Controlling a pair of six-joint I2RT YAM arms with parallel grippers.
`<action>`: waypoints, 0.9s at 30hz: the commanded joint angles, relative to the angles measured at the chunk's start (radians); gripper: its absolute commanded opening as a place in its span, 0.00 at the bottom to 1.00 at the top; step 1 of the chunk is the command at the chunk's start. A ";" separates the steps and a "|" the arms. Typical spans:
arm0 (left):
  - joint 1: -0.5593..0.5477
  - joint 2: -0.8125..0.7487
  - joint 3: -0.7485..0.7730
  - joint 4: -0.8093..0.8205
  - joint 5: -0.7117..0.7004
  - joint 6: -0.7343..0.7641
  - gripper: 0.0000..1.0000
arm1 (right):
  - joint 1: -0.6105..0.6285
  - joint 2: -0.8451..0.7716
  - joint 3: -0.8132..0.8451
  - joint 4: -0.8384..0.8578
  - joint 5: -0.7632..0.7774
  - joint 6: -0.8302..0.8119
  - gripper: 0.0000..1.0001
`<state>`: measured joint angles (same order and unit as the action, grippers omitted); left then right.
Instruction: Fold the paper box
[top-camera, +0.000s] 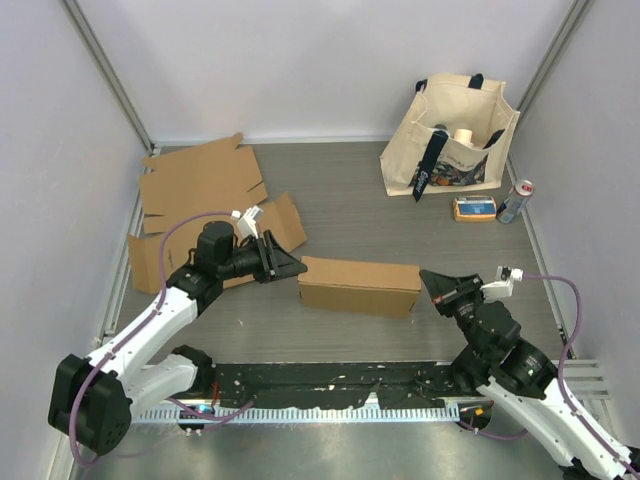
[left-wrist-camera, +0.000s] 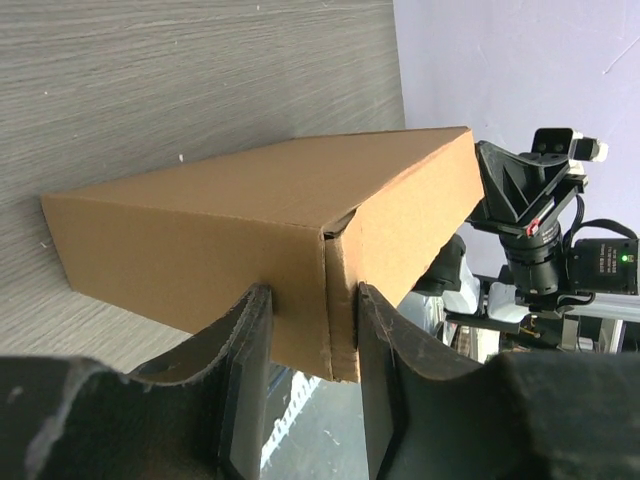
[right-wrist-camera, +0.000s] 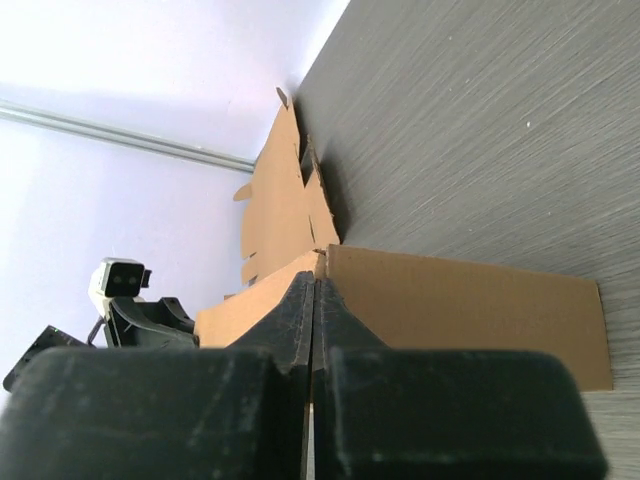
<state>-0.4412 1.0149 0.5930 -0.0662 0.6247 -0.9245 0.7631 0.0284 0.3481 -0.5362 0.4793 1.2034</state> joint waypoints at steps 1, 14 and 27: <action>-0.014 0.041 -0.044 -0.225 -0.049 0.102 0.30 | 0.019 0.014 -0.065 -0.126 -0.127 -0.036 0.01; -0.014 0.017 -0.018 -0.259 -0.045 0.115 0.34 | 0.019 0.314 0.299 -0.245 -0.151 -0.214 0.62; -0.016 0.048 -0.073 -0.205 -0.057 0.112 0.27 | 0.019 -0.009 0.006 -0.294 -0.166 -0.065 0.01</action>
<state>-0.4454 1.0046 0.6075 -0.1040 0.6212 -0.8795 0.7708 0.0227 0.4324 -0.6846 0.3683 1.1057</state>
